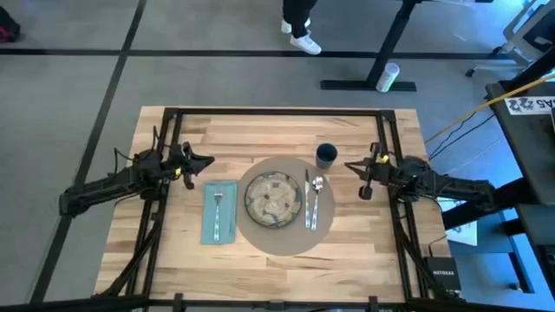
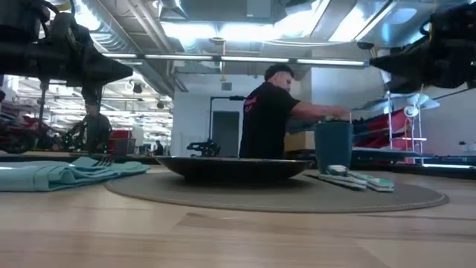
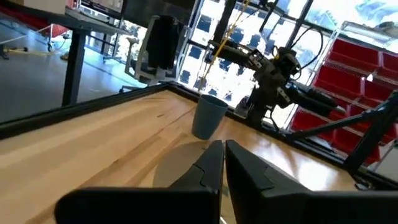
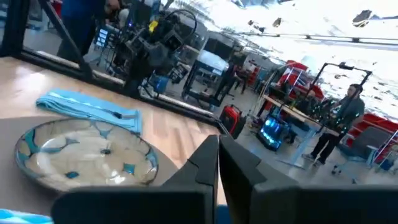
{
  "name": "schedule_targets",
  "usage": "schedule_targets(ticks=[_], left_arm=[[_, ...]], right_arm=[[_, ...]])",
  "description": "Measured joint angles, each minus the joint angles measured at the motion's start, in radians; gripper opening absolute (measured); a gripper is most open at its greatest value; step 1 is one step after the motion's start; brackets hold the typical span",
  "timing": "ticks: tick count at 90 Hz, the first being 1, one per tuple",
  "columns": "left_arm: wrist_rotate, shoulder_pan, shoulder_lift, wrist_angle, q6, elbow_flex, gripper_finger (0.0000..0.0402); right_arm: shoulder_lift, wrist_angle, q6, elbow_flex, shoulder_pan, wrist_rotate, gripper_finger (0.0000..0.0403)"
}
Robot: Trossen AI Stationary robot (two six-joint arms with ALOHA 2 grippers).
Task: Set table place
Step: Return to Home Position
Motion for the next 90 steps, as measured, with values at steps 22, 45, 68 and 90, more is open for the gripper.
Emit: schedule_targets(ticks=[22, 45, 68, 90], left_arm=[[-0.002, -0.001, 0.001, 0.002, 0.015, 0.0, 0.0], [-0.004, -0.002, 0.002, 0.0, 0.016, 0.0, 0.0], [-0.004, -0.002, 0.001, -0.001, 0.016, 0.0, 0.0], [-0.004, -0.001, 0.001, -0.001, 0.016, 0.0, 0.0]], right_arm=[[0.001, -0.026, 0.0, 0.0, 0.0, 0.0, 0.0], [0.0, -0.069, 0.001, 0.0, 0.0, -0.001, 0.0], [0.001, -0.093, 0.001, 0.0, 0.0, -0.001, 0.0], [0.001, -0.092, 0.001, 0.0, 0.0, -0.001, 0.0]])
